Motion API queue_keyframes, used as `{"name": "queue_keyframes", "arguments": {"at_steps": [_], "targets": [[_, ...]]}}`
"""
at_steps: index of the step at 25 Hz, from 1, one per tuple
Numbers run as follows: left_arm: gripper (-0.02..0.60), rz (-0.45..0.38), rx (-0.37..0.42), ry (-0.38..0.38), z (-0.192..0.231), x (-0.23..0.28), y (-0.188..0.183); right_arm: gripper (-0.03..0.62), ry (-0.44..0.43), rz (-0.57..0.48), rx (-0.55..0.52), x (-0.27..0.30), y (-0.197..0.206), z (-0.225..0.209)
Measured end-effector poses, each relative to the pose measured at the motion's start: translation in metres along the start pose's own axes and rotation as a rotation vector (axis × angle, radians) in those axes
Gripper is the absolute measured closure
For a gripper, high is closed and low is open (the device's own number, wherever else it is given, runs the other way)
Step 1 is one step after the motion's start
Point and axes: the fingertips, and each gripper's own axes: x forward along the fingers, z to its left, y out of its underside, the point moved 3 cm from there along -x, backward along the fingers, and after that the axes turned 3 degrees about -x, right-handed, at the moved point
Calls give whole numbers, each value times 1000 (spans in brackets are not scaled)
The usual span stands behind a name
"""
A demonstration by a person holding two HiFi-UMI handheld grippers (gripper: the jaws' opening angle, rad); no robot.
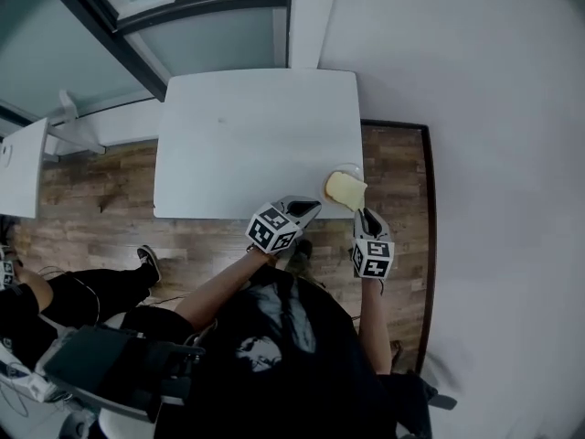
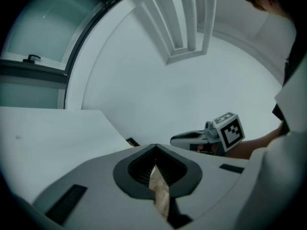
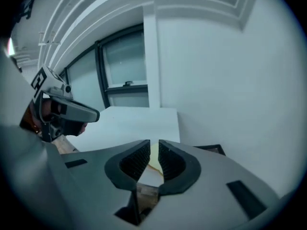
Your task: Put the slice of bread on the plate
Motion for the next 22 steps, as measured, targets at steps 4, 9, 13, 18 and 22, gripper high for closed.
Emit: {"name": "queue_keyframes", "arguments": {"at_steps": [4,9,13,18,22], "targets": [[578,-88,95,33,-20,-12,-25,585,109,-83,97,-51,-10,2],[578,-104,174,29,-36,-18,-42,585,184,-159,133,-88,-19,1],[578,-81,182,14,-37,-16,-36,585,195,-169,149,-98,-14,2],[578,-55,173,1,-36,-23,-22,585,186,-168,155,-99,-9,8],[578,-43,177,1,-38,-26,-17,585,165,-174,169,-99,-8,13]]}}
